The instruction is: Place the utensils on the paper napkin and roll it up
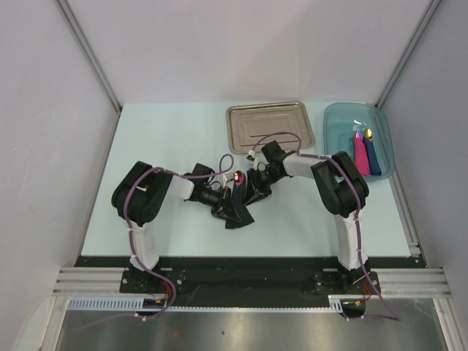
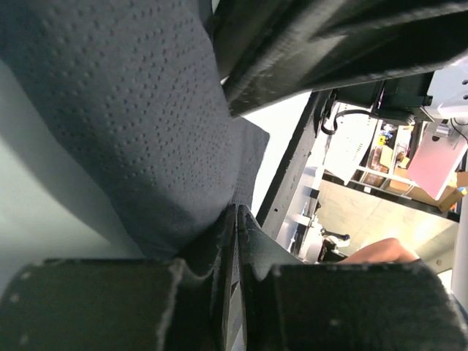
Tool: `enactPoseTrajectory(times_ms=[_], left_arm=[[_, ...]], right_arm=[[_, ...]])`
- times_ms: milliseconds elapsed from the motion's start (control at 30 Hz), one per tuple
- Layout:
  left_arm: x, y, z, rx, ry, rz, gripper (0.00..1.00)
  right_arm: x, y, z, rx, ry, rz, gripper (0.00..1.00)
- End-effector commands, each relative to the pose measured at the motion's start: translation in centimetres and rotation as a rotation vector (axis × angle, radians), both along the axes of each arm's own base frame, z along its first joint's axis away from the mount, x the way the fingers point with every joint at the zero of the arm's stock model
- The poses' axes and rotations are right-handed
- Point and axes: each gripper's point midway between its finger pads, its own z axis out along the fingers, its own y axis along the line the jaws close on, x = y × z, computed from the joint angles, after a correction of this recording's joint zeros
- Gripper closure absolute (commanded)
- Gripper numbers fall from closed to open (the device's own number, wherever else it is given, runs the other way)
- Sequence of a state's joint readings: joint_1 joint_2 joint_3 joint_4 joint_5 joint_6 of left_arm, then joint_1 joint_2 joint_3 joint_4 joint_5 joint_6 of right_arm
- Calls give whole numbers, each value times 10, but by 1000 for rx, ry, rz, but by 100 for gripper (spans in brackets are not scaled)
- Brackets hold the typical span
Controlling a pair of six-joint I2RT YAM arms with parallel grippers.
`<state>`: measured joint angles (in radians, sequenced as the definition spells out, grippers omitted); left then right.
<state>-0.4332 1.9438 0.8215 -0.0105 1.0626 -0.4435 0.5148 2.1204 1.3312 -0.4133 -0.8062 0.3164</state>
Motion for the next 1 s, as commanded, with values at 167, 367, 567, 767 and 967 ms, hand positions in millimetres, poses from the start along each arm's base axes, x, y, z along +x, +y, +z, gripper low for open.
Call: enactPoseTrajectory(times_ms=[167,367,567,767,967], left_arm=[[0,13,-27,114,-16,17,89],[2,12,-25,109,-31,20,89],[4,11,-23,100,-38,24,88],[16,8,-14,76,-69,47,88],[46,5,24,-3,-193,86,82]], right_arm=[[11,4,3,-49,-43,-78,55],[10,2,-20,-108,-3,-81,54],[-1,4,-35,-122,34,-60,58],[-7,6,-46,-116,82,-58,94],[13,11,-12,4,68,-66,100]])
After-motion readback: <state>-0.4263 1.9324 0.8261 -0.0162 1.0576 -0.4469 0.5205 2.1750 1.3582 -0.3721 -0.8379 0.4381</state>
